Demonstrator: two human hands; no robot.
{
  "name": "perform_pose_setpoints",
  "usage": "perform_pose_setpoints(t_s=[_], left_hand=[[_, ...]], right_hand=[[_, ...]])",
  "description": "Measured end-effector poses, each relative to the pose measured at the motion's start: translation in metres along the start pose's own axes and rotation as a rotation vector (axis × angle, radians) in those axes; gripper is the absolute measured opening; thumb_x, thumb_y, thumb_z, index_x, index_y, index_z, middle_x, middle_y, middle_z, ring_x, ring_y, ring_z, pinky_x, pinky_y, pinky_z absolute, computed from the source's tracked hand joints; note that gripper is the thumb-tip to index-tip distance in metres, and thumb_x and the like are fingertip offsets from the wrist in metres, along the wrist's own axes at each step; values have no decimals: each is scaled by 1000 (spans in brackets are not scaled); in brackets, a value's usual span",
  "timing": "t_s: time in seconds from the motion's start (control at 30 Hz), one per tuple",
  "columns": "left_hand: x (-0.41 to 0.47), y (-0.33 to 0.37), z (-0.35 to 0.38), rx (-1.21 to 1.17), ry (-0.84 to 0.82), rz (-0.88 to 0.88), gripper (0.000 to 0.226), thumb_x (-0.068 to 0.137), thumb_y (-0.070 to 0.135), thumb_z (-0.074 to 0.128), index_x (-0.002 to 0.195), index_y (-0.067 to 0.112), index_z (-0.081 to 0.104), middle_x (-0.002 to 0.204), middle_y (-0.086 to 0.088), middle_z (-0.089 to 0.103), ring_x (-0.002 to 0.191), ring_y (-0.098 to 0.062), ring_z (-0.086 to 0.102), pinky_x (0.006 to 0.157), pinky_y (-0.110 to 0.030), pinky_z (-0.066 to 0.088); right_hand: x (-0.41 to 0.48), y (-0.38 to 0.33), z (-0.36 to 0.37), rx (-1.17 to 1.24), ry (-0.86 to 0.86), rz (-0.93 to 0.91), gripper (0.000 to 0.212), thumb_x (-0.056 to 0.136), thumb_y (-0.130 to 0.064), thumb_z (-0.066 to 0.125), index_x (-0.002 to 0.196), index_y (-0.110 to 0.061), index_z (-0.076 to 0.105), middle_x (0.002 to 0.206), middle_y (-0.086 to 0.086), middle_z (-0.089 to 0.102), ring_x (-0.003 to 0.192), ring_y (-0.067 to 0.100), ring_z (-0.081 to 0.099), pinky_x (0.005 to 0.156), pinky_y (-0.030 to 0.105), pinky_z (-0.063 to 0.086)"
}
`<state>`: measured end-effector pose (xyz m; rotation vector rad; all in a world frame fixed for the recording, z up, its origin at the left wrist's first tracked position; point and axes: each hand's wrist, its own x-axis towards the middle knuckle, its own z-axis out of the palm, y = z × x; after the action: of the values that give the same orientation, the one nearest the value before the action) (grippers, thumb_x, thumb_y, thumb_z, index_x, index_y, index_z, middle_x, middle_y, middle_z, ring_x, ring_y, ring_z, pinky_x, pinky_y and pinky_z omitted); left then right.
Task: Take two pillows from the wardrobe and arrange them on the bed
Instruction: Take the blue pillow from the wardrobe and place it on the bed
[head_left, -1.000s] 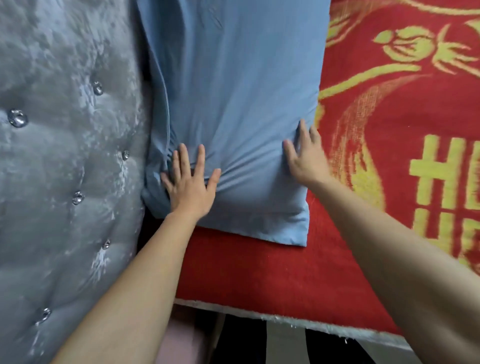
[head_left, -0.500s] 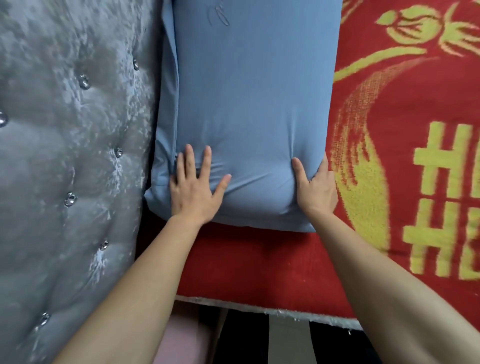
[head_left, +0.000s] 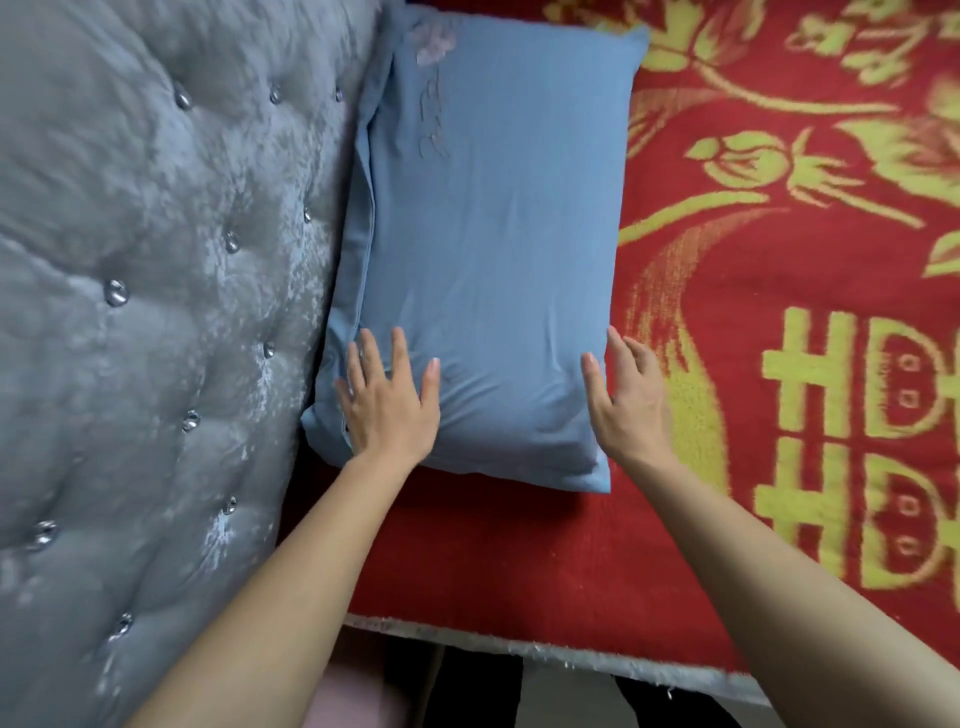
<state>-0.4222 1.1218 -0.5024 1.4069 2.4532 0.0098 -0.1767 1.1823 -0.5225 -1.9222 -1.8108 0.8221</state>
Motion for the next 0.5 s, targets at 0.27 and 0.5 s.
perform_pose_setpoints(t_s=[0.27,0.5], left_hand=[[-85,91,-145,8,353,194,67,98,55,27,154,18,24,163,-16,13,151,-34,9,118,-58,17],[-255,151,-227,99,634,158,69,97,55,31,154,17,24,162,-18,14,150,-35,12,117,-60,20]], right_hand=[[-5,-66,-147,-145,190,-574,63,99,-44,51,151,-12,35,157,25,26,144,37,32,112,46,33],[-66,-65,-284,-87,235,-791,70,99,-54,43,155,-17,24,162,21,13,149,35,19,116,49,28]])
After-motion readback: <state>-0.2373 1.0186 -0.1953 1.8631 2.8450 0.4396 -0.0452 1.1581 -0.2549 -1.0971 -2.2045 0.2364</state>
